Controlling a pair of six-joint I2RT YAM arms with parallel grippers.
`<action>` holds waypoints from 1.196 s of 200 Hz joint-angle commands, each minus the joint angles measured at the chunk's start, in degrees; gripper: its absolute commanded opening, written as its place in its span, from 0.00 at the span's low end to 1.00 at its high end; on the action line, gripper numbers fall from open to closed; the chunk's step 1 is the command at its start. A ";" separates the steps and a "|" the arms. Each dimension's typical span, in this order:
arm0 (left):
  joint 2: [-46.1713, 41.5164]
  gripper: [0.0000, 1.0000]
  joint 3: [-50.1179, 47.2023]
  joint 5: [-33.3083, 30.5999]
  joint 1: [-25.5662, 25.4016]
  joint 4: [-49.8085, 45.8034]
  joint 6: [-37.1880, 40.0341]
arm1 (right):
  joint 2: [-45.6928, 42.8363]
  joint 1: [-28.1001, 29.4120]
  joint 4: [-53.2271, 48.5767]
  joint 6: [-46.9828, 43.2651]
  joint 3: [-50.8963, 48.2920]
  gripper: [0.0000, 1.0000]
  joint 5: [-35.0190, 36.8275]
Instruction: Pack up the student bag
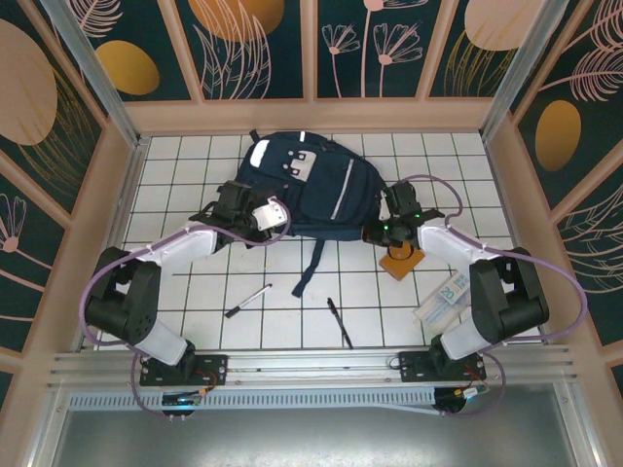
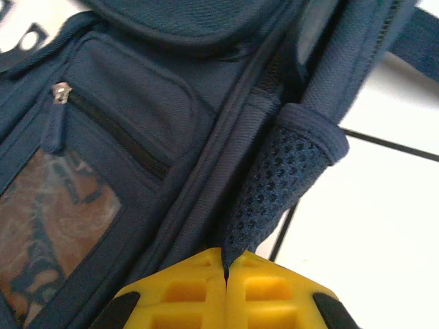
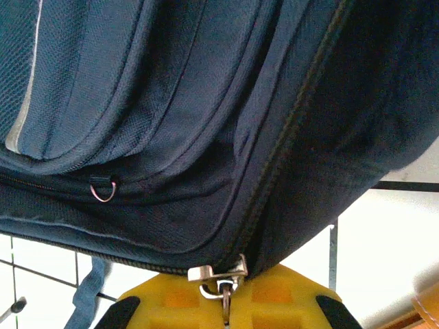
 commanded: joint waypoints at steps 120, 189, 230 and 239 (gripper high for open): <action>2.15 0.52 15.01 9.54 4.85 -12.87 -83.22 | 10.51 9.88 12.12 1.52 6.66 0.00 -24.80; -6.77 0.58 -3.24 6.75 -1.26 -2.94 -107.27 | 14.76 15.55 14.46 1.78 9.22 0.00 -26.31; -1.86 0.67 -4.48 4.36 -1.87 2.22 -112.07 | 16.76 18.90 16.77 2.53 10.59 0.00 -27.23; -0.69 0.67 -3.77 3.36 -1.87 2.58 -112.62 | 17.19 19.80 17.48 2.69 10.88 0.00 -27.74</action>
